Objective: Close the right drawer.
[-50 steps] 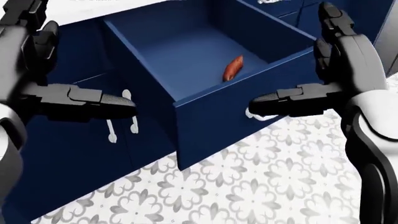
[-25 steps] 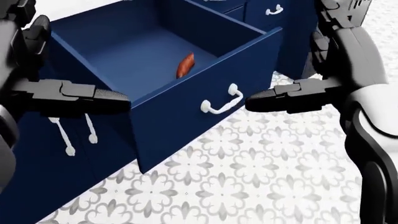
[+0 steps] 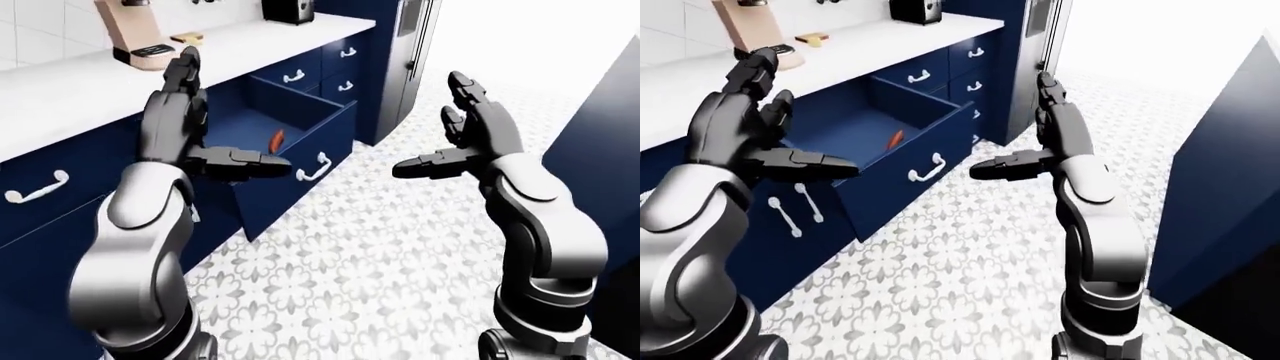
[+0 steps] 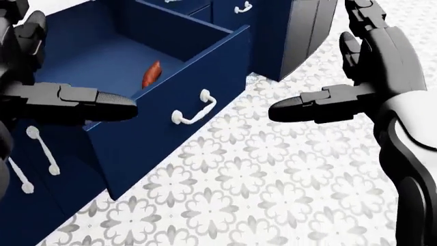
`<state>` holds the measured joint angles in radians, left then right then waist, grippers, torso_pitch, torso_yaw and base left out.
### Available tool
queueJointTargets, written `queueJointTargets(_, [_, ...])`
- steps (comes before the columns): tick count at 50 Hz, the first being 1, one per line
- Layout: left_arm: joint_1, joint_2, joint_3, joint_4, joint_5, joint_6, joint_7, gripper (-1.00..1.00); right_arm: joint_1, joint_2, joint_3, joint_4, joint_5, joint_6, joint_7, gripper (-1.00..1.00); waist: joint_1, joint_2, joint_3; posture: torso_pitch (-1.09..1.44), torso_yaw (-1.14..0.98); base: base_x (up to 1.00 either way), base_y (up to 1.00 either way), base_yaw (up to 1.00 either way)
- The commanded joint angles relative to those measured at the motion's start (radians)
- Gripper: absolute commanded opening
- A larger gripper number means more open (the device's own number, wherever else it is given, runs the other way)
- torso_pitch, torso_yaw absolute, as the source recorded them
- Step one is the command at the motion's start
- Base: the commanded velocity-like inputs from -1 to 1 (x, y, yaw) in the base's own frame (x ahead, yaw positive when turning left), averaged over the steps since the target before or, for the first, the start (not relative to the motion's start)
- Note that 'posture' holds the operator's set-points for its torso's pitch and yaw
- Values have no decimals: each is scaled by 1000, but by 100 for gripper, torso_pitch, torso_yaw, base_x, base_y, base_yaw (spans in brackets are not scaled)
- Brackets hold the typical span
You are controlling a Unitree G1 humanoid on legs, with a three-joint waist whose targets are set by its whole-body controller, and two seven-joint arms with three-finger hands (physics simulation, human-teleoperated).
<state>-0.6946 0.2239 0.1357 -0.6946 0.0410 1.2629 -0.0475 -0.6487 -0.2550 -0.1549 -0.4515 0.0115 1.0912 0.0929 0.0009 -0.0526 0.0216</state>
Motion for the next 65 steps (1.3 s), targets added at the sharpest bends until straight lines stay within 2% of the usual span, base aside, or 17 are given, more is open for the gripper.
queueJointTargets(1, [-26,8,2,-18,-3,-23,-1,100,-25,-9,-9,-28,-6,-11,-6,100,-1,-10,-20,0,0,0,0,-30])
queueJointTargets(10, [-29,10,-1,-24,-2,-15,-1,100,-29,-11,-10,-31,-7,-6,-5,100,2,64,3,0,0,0,0,-31])
queueJointTargets(12, [-29,10,-2,-28,-2,-11,0,100,-28,-11,-10,-33,-7,-5,-5,100,0,99,3,0,0,0,0,-30])
queueJointTargets(14, [-30,10,-3,-30,-1,-10,0,100,-27,-11,-11,-30,-7,-8,-5,100,0,167,-20,0,0,0,0,-30])
queueJointTargets(15, [-30,9,-3,-31,-1,-8,0,100,-26,-10,-11,-30,-7,-9,-5,100,8,110,-3,0,0,0,0,-31])
queueJointTargets(17, [-30,9,-3,-34,-1,-6,0,100,-26,-9,-9,-27,-6,-12,-5,100,-1,128,-8,0,0,0,0,-31])
queueJointTargets(22, [-30,7,-2,-34,-2,-7,0,100,-25,-8,-9,-28,-7,-12,-6,100,-3,85,-9,0,0,0,0,-31])
queueJointTargets(25, [-28,7,-3,-32,-1,-10,0,100,-24,-7,-12,-28,-5,-13,-7,100,2,42,-11,0,0,0,0,-33])
queueJointTargets(27, [-26,7,-2,-32,-2,-11,-1,100,-25,-7,-10,-29,-5,-11,-8,100,4,-19,-23,0,0,0,0,-36])
queueJointTargets(37, [-29,8,-1,-40,-3,-2,0,100,-23,-10,-12,-33,-3,-11,-8,100,1,69,6,0,0,0,0,-36])
queueJointTargets(40, [-32,9,-2,-40,-3,1,-1,100,-29,-12,-12,-34,-2,-4,-7,100,-1,141,-8,0,0,0,0,-34])
queueJointTargets(50, [-44,11,-1,-35,-3,6,-3,100,-40,-13,-9,-36,-4,6,-8,100,-1,70,-8,0,0,0,0,-27])
queueJointTargets(52, [-40,11,-1,-40,-3,6,-4,100,-37,-13,-7,-39,-5,6,-8,100,3,39,-10,0,0,0,0,-34])
queueJointTargets(54, [-38,12,0,-41,-3,6,-4,100,-36,-13,-9,-42,-4,7,-7,100,3,-26,-25,0,0,0,0,-34])
queueJointTargets(55, [-38,11,0,-43,-3,7,-4,100,-33,-11,-8,-43,-5,5,-7,100,-4,11,-14,0,0,0,0,-34])
queueJointTargets(57, [-38,11,-1,-42,-3,6,-3,100,-33,-12,-8,-42,-5,4,-6,100,-3,3,-18,0,0,0,0,-34])
queueJointTargets(65, [-34,16,7,-55,-5,15,-6,100,-31,-8,-6,-38,-7,-3,-8,100,-1,90,6,0,0,0,0,-34])
